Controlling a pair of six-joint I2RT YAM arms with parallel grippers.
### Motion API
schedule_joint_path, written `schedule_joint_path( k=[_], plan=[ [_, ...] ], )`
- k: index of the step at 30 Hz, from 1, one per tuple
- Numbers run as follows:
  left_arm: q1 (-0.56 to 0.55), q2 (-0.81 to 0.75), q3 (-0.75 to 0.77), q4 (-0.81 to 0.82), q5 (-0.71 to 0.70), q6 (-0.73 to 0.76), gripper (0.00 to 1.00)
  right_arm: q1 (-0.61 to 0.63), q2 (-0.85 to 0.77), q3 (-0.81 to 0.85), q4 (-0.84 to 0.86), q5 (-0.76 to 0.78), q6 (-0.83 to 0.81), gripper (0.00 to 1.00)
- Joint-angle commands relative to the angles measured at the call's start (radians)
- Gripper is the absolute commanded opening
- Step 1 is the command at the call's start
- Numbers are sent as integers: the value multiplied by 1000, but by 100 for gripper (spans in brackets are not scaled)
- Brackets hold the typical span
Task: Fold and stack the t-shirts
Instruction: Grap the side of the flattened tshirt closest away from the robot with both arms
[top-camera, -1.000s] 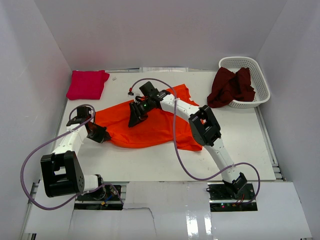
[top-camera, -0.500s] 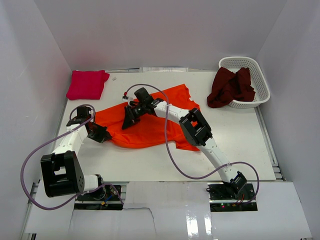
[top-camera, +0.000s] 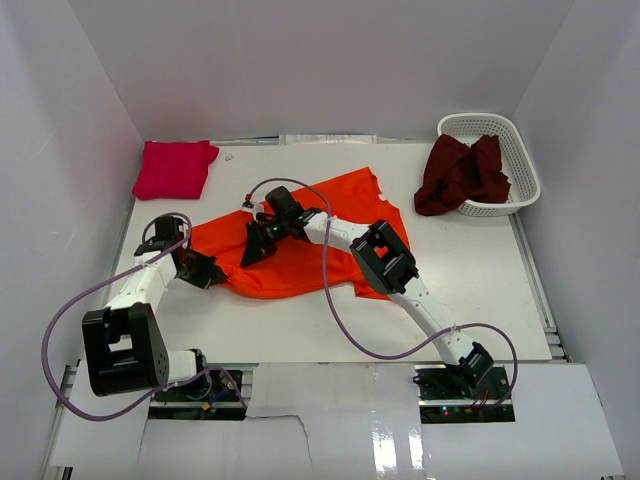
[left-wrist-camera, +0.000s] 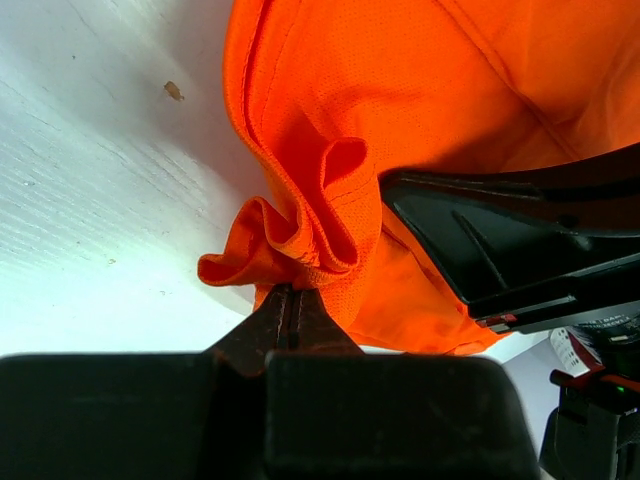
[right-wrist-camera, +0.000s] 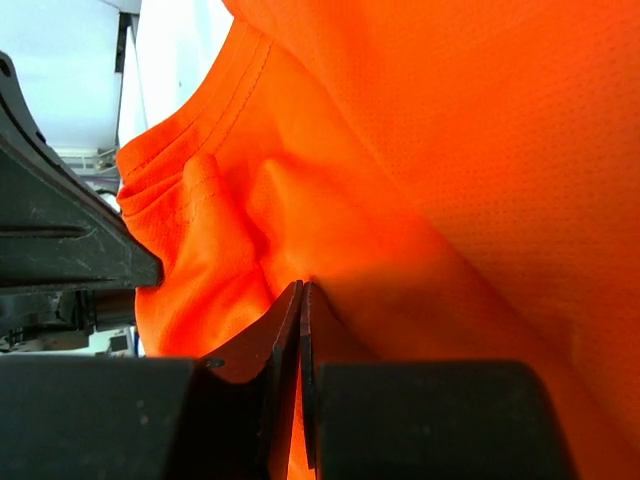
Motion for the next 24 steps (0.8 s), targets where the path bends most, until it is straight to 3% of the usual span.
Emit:
schedule_joint_path(
  k=[1,13,24],
  plan=[
    [2,-17,3,18,25,7,0,0,8,4,3,98,-53,8],
    [2,-46,-11,-6,68,35,0,5,2,82,-213,334,-189,8],
    [2,-119,3,-124,94,88,0,2,40,145,-255,359,-197,8]
  ],
)
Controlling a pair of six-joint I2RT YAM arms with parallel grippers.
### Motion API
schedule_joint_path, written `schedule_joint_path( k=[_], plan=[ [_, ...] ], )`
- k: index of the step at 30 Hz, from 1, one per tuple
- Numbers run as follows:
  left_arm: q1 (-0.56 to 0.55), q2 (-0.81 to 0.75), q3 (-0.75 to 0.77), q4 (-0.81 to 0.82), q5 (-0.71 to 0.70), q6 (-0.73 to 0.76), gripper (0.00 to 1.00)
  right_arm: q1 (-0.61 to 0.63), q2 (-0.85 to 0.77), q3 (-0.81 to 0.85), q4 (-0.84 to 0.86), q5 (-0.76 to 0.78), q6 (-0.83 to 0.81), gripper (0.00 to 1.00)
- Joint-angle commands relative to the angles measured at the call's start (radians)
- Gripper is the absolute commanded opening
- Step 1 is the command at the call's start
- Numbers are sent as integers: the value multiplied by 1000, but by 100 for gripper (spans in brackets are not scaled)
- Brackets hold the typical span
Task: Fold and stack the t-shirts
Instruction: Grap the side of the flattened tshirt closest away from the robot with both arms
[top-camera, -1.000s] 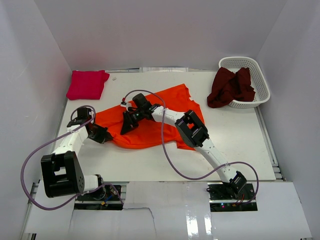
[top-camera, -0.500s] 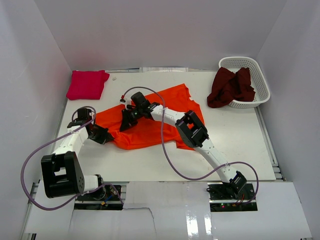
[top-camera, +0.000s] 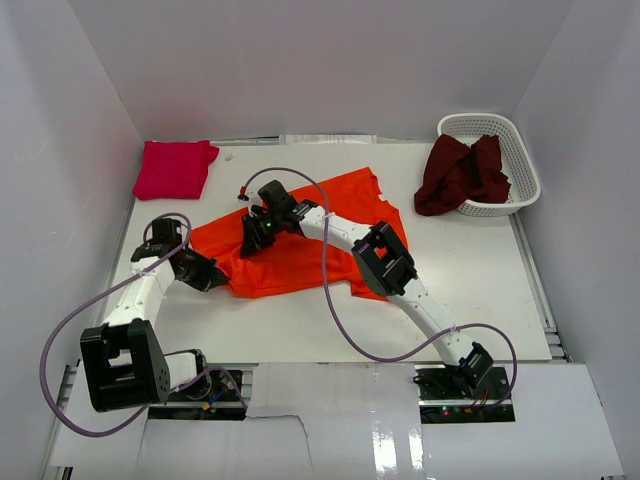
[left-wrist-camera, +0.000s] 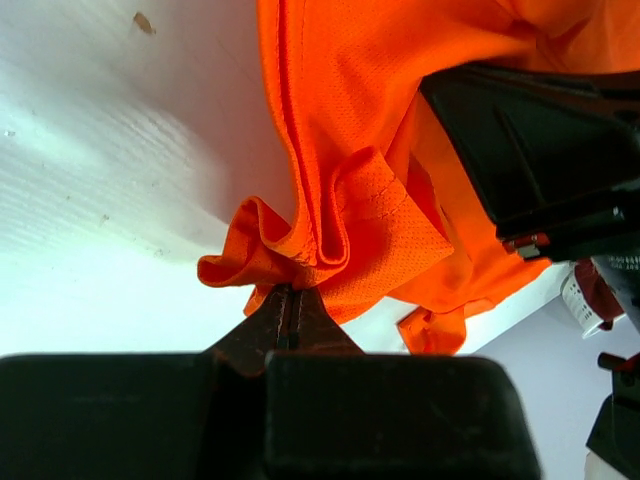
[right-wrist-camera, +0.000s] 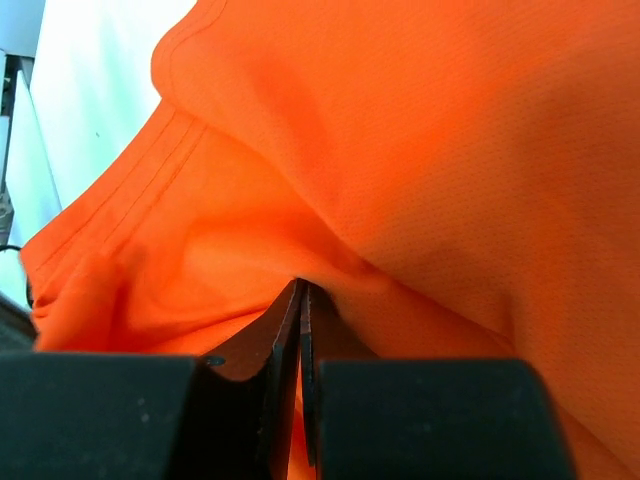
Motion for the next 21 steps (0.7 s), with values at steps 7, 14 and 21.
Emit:
schedule_joint_path(
  k=[7,14,21],
  plan=[
    [2,-132,-1,-167,30,53,0,-14,47,26,-75,100,-49,8],
    [2,-152,-35,-192,41,50,0,-14,47,23,-80,100,-47,8],
    [2,-146,-34,-168,35,53,0,-14,27,-17,-23,-80,5,20]
  ],
)
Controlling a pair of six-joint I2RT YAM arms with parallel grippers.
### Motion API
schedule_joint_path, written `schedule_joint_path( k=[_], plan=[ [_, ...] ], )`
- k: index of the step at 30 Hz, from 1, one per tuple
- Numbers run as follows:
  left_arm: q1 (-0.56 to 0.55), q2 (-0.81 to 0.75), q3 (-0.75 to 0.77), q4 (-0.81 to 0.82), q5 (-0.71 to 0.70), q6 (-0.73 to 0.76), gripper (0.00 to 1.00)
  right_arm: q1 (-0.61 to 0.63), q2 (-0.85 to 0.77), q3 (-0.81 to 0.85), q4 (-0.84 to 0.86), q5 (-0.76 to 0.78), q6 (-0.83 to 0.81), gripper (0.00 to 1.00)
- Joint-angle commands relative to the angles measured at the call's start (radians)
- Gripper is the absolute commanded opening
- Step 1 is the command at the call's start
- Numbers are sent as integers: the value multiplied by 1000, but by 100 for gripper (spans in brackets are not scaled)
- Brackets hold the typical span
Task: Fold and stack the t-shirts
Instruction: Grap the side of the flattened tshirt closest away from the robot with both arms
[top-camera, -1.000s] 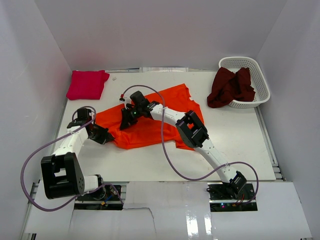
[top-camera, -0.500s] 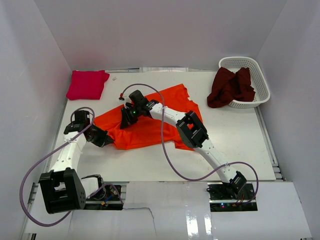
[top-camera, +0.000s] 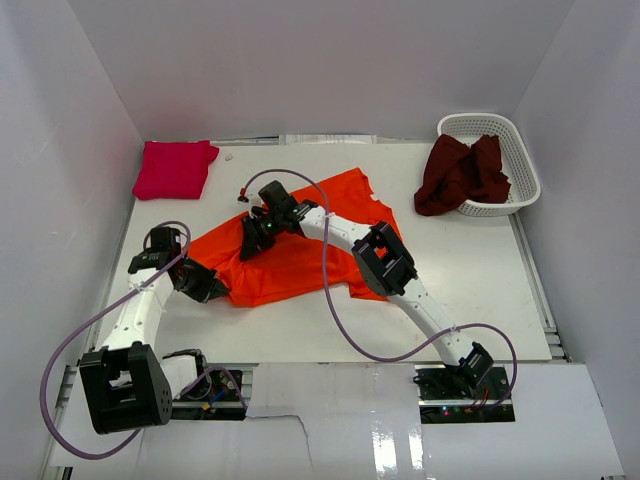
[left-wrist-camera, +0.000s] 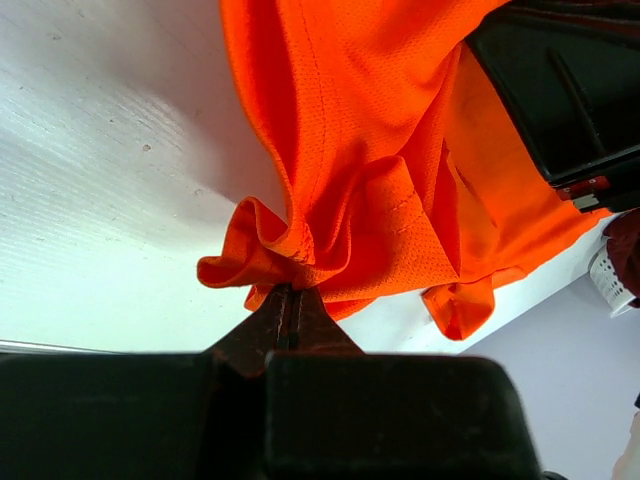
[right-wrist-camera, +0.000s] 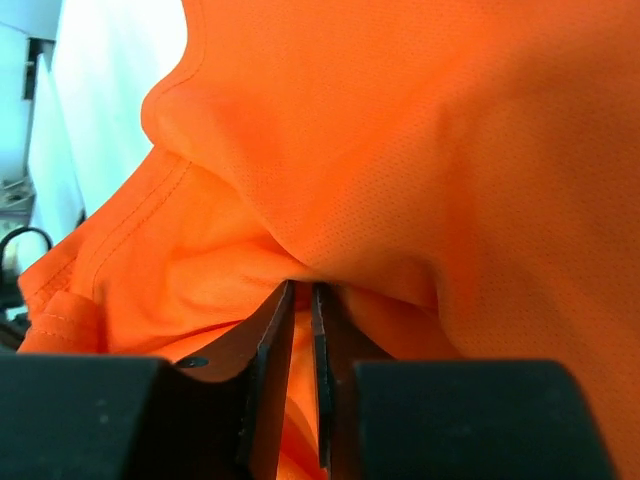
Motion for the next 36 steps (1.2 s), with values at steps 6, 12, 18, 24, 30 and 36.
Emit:
schedule_joint_path(
  k=[6,12,18,24,30,36],
  plan=[
    [2,12,27,-13,36,21,28,-11,-132,-227,198,-231,104,34],
    [2,29,82,-13,69,53,58,-21,-267,-320,194,-260,92,37],
    [5,14,180,-39,75,90,73,-86,-371,-379,185,-286,101,37],
    [58,58,253,-7,-20,138,76,-164,-492,-393,47,-101,-37,37],
    [100,205,204,193,-31,132,71,-222,-512,-311,-150,312,-201,33],
    [100,339,248,266,-86,132,66,-273,-434,-238,-229,485,-253,26]
  ],
)
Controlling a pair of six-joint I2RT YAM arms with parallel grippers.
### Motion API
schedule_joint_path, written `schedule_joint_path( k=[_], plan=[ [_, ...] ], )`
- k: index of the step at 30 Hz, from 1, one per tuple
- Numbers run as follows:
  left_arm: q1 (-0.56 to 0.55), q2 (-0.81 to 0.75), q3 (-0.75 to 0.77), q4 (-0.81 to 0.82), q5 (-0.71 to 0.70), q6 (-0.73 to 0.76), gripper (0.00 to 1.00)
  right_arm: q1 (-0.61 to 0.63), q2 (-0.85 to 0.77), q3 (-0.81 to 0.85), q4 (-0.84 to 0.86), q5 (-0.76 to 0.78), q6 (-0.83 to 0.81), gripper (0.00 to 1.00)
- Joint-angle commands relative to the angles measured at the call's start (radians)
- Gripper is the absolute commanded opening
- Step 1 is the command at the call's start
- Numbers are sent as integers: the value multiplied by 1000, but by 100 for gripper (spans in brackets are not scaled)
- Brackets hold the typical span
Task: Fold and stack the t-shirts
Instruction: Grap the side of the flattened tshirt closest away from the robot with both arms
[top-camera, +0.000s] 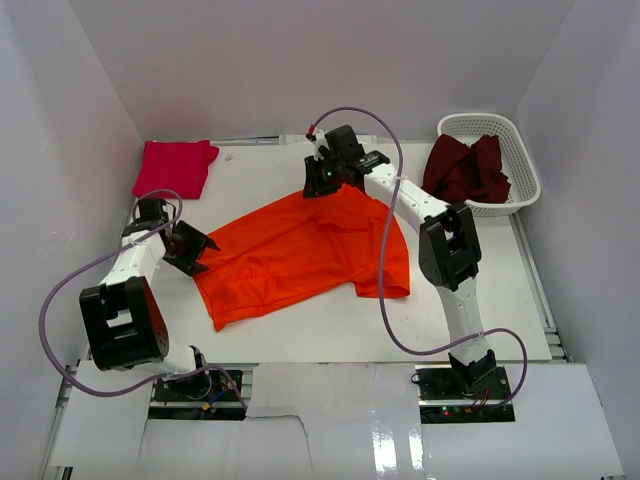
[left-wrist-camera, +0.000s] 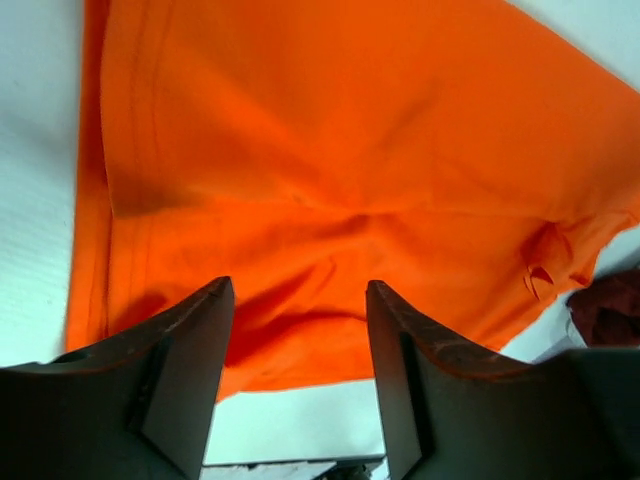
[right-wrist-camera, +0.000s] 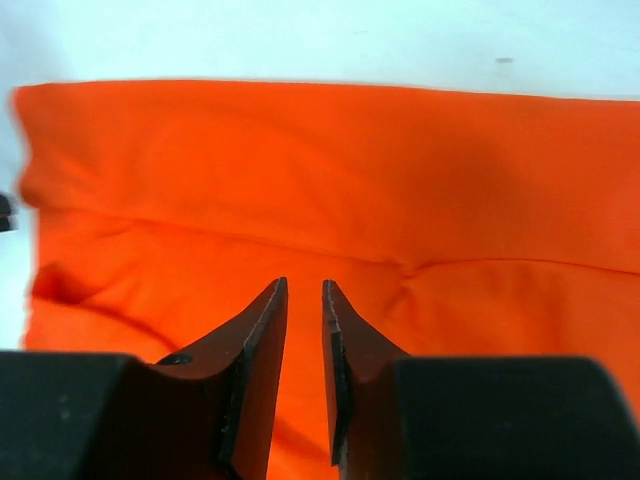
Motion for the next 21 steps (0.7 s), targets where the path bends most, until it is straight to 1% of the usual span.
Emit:
schedule_joint_path(
  k=[1,2,5,9,14,21],
  plan=[
    [3,33,44,75,-60,16,64,-21,56,62,-83,164,-73,25],
    [3,65,72,77,-74,27,63,-31,61,60,-85,190,-81,23],
    [3,106,105,75,-123,23,61,-53,65,45,-85,249,-85,8],
    [4,146,159,78,-155,9,61,-85,75,37,-86,284,-93,8],
    [3,184,173,80,-180,4,61,-119,105,45,-115,304,-107,8],
    [3,289,184,80,-160,24,60,-154,159,39,-149,300,-101,8]
  ],
)
